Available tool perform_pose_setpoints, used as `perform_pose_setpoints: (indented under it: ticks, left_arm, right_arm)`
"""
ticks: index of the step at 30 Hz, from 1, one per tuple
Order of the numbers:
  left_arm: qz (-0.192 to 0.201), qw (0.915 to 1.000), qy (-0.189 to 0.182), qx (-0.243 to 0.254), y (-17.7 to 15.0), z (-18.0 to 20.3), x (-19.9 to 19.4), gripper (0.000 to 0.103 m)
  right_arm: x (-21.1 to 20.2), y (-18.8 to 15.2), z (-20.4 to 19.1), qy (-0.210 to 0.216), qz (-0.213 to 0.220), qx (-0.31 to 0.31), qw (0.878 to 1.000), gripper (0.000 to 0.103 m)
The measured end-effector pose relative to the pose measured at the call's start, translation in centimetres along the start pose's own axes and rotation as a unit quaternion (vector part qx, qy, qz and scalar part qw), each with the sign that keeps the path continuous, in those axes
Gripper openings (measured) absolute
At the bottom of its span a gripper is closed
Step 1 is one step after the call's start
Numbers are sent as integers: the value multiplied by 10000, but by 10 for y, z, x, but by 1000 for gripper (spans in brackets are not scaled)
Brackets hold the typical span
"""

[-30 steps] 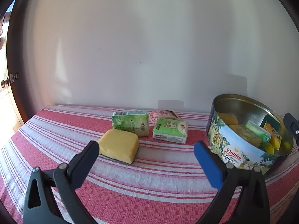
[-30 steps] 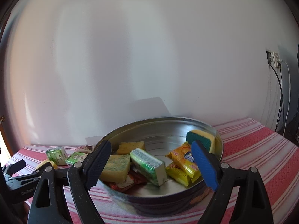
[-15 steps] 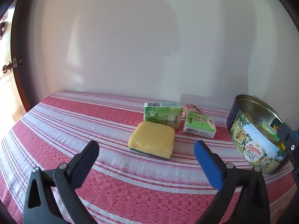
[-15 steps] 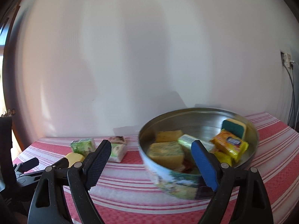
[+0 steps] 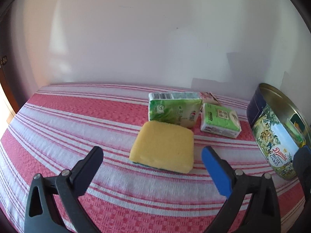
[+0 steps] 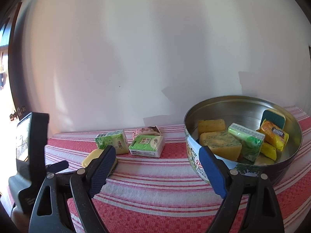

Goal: Organize objects
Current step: 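Grasp the yellow sponge with the left tool while the right tool grasps a green tissue packet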

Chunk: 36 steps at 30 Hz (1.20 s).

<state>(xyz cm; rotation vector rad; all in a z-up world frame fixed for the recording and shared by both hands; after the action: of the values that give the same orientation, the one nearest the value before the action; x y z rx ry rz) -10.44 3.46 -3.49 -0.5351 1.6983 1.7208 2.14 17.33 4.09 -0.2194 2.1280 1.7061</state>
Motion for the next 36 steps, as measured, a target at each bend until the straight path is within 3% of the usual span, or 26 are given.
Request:
perform_pose_setpoints:
  ticks: [3, 5, 6, 7, 9, 12, 17, 20, 28, 36]
  left_arm:
    - [-400, 9991, -54, -107, -3, -3, 18, 95]
    - [-648, 9967, -419, -262, -6, -6, 27, 78]
    - [-586, 9965, -494, -326, -5, -8, 26, 77]
    - [-550, 9960, -569, -406, -5, -10, 25, 70]
    - [-499, 9948, -699, -550, -6, -15, 24, 70]
    - [-317, 9954, -586, -687, -6, -26, 15, 70]
    - [576, 9968, 339, -442, 10, -47, -22, 70]
    - [847, 9939, 548, -449, 14, -50, -32, 70]
    - [707, 9941, 574, -591, 13, -61, -22, 70]
    - [609, 9938, 684, -637, 12, -71, -16, 70]
  right_arm:
    - [5, -4, 3, 128, -182, 111, 9997, 89]
    - [8, -5, 5, 173, -257, 166, 9994, 89]
    - [9, -6, 5, 181, -287, 175, 9993, 89]
    - [10, -7, 5, 184, -306, 178, 9992, 89]
    - [10, -7, 3, 202, -332, 173, 9991, 89]
    - [9, -7, 3, 200, -354, 181, 9990, 89]
    - [12, -8, 0, 221, -431, 142, 9987, 89]
    - [23, -10, -11, 351, -602, 52, 9976, 89]
    - [86, -13, -35, 94, -1307, 69, 9914, 88]
    - [138, -11, -23, -411, -1840, 474, 9809, 88]
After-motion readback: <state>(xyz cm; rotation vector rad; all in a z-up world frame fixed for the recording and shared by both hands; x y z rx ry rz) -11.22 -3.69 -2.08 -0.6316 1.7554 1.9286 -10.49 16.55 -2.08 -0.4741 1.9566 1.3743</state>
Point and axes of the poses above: each gripper's, at about its wrist camera, not at the fingertips, and x roughly the way its jaws point, z to its right, y to its top, the point moved 6 cm from there along x, roughly the way its jaws point, and after that the axes turned 3 degrees about -y, right-handed, at the moved point
